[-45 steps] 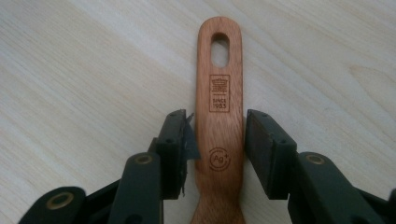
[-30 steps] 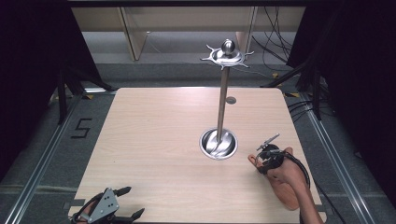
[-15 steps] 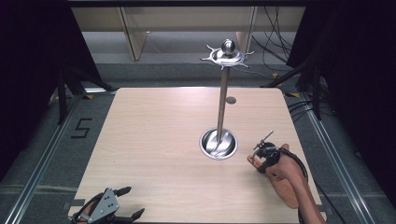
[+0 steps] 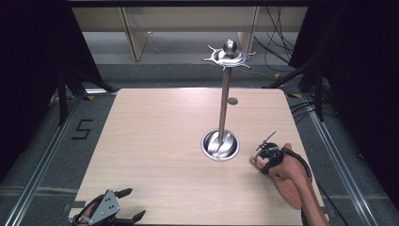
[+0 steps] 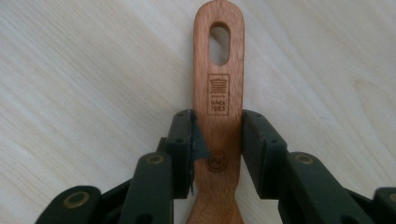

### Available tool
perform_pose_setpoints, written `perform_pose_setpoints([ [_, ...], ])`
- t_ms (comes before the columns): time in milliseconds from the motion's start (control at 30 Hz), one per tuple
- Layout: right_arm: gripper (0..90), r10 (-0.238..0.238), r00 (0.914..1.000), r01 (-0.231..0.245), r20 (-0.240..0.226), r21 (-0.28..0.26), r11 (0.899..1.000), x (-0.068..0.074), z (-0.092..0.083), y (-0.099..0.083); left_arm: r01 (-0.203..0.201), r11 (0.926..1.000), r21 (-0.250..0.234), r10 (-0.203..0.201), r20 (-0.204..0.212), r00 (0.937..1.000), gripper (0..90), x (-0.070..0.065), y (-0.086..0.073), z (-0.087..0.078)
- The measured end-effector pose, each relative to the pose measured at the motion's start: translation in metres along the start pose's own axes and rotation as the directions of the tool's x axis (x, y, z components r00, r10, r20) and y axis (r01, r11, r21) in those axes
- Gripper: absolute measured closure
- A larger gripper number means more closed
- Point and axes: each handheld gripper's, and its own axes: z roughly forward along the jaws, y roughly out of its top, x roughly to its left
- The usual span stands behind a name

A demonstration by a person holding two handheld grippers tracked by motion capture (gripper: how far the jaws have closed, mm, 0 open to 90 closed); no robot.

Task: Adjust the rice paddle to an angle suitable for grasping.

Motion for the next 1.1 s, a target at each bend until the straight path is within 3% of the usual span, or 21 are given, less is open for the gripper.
perform_pose_setpoints([
  [100, 66.3, 0.01, 1.0, -0.01, -0.001, -0.035, 0.999, -0.004, -0.008, -0.003, -0.033, 0.9993, 0.018, 0.034, -0.015, 0.9993, 17.8, 0.002, 0.0, -0.001],
  [233, 66.3, 0.051, 0.9985, -0.052, -0.019, -0.082, 0.995, -0.005, -0.021, -0.01, -0.018, 0.9997, 0.014, 0.018, -0.005, 0.9998, 17.8, 0.001, 0.0, -0.001],
  [433, 66.3, 0.046, 0.9989, -0.044, 0.006, -0.188, 0.981, -0.007, -0.042, -0.022, -0.015, 0.9997, 0.017, 0.015, -0.006, 0.9999, 17.8, 0.002, 0.0, 0.0],
  [467, 66.3, 0.072, 0.9974, -0.072, -0.005, -0.212, 0.975, -0.005, -0.045, -0.024, -0.012, 0.9998, 0.013, 0.012, -0.003, 0.9999, 17.8, 0.001, 0.0, 0.0],
  [500, 66.3, 0.059, 0.9983, -0.057, 0.0, -0.233, 0.971, -0.007, -0.05, -0.026, -0.034, 0.9993, 0.013, 0.034, -0.001, 0.9994, 17.8, 0.002, 0.0, 0.0],
  [567, 66.3, 0.054, 0.9984, -0.047, 0.016, -0.28, 0.959, -0.008, -0.056, -0.03, -0.015, 0.9999, 0.007, 0.015, -0.002, 0.9999, 17.8, 0.001, 0.0, 0.0],
  [600, 66.3, 0.054, 0.9984, -0.047, 0.016, -0.28, 0.959, -0.008, -0.056, -0.03, -0.015, 0.9999, 0.007, 0.015, -0.002, 0.9999, 17.8, 0.001, 0.0, 0.0],
  [667, 66.4, 0.057, 0.9981, -0.047, 0.022, -0.321, 0.946, -0.009, -0.064, -0.038, 0.003, 1.0, 0.0, -0.003, 0.0, 1.0, 17.8, 0.0, 0.0, 0.0],
  [700, 66.4, 0.074, 0.9972, -0.066, 0.009, -0.356, 0.932, -0.007, -0.065, -0.041, -0.002, 1.0, 0.008, 0.002, 0.006, 1.0, 17.8, 0.0, 0.0, 0.0],
  [733, 66.4, 0.059, 0.998, -0.048, 0.02, -0.354, 0.934, -0.009, -0.07, -0.043, -0.019, 0.9997, 0.014, 0.019, -0.004, 0.9998, 17.8, 0.0, 0.001, 0.0],
  [767, 66.5, 0.079, 0.9966, -0.065, 0.022, -0.391, 0.918, -0.008, -0.07, -0.046, -0.008, 0.9999, 0.011, 0.008, 0.005, 1.0, 17.8, -0.001, 0.001, 0.001],
  [800, 66.5, 0.079, 0.9966, -0.065, 0.022, -0.391, 0.918, -0.008, -0.07, -0.046, -0.008, 0.9999, 0.011, 0.008, 0.005, 1.0, 17.8, -0.001, 0.001, 0.001],
  [833, 67.0, 0.069, 0.9974, -0.053, 0.023, -0.422, 0.905, -0.009, -0.075, -0.051, -0.032, 0.9994, 0.008, 0.032, 0.007, 0.9994, 17.8, 0.0, 0.001, 0.001],
  [867, 67.0, 0.089, 0.996, -0.082, -0.002, -0.408, 0.909, -0.006, -0.079, -0.053, -0.033, 0.9994, 0.008, 0.033, 0.006, 0.9994, 17.8, 0.0, 0.001, 0.0],
  [900, 67.0, 0.079, 0.9968, -0.066, 0.011, -0.431, 0.9, -0.007, -0.08, -0.055, -0.006, 0.9998, 0.018, 0.005, 0.0, 1.0, 17.8, -0.001, 0.0, 0.0],
  [967, 67.0, 0.063, 0.9974, -0.041, 0.035, -0.452, 0.891, -0.01, -0.084, -0.058, -0.013, 0.9998, 0.016, 0.013, -0.003, 0.9999, 17.8, 0.0, 0.001, 0.0],
  [1067, 67.0, 0.094, 0.9954, -0.072, 0.022, -0.474, 0.878, -0.008, -0.09, -0.062, -0.016, 0.9998, 0.011, 0.016, 0.0, 0.9999, 17.8, 0.0, 0.001, 0.0],
  [1100, 67.0, 0.078, 0.9963, -0.051, 0.037, -0.482, 0.875, -0.01, -0.092, -0.064, -0.007, 0.9998, 0.016, 0.007, 0.005, 1.0, 17.8, 0.0, 0.001, 0.0],
])
